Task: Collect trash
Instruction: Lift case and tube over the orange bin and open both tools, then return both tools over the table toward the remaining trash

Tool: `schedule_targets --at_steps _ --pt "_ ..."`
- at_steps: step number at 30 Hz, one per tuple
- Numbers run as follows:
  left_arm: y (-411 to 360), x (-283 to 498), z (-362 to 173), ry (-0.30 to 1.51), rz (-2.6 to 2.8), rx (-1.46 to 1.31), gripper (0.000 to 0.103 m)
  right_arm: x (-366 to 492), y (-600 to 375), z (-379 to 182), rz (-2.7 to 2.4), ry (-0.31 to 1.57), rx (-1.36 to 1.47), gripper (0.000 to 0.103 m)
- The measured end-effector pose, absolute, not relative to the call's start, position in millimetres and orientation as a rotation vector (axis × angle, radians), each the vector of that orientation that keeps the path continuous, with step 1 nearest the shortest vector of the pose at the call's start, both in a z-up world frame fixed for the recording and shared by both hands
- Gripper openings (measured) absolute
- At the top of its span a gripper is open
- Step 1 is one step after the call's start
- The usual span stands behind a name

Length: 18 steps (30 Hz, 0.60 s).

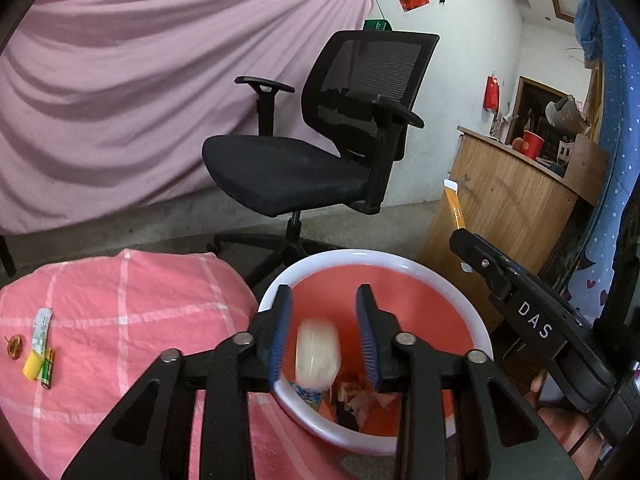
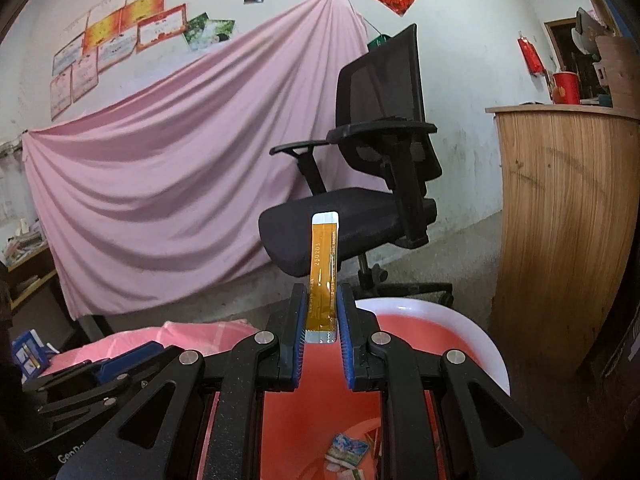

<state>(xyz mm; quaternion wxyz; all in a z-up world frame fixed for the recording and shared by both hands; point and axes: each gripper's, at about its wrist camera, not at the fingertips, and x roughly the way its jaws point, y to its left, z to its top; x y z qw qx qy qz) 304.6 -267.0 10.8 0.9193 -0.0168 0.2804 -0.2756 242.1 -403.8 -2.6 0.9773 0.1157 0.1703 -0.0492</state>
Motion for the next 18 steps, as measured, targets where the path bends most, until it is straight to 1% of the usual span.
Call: schedule_targets --at_steps 1,2,4,5,8,11,13,15,16,17,18 --pt "-268 305 10 0.576 -0.563 -0.037 0.038 242 -404 -3 -0.101 0.347 0.234 0.014" --pt "-267 305 10 0.576 -0.560 -0.045 0.039 242 -405 -3 -0.101 0.350 0.236 0.014" --pt "-265 306 10 0.578 -0.556 -0.055 0.039 242 -406 -4 -0.103 0.353 0.238 0.021" --pt "-264 307 10 0.579 -0.548 -0.059 0.039 242 -406 -3 -0.103 0.351 0.240 0.026" --pt "-258 308 11 0.582 -0.523 -0.075 0.041 242 -405 -3 -0.102 0.353 0.236 0.027" --pt "-248 309 12 0.581 -0.498 -0.104 0.048 244 -403 -4 -0.102 0.360 0.231 0.028" --pt "-242 310 14 0.578 -0.479 -0.120 0.048 244 -402 -3 -0.102 0.360 0.231 0.029" --pt "-233 310 17 0.575 -0.457 -0.130 0.049 244 -400 -2 -0.099 0.356 0.233 0.033" --pt "-228 310 18 0.572 -0.445 -0.133 0.050 244 -399 -1 -0.096 0.355 0.233 0.035" --pt "-224 310 19 0.567 -0.436 -0.137 0.055 244 -397 0 -0.093 0.352 0.232 0.039" --pt "-218 309 21 0.559 -0.423 -0.144 0.058 244 -396 1 -0.090 0.350 0.231 0.043"
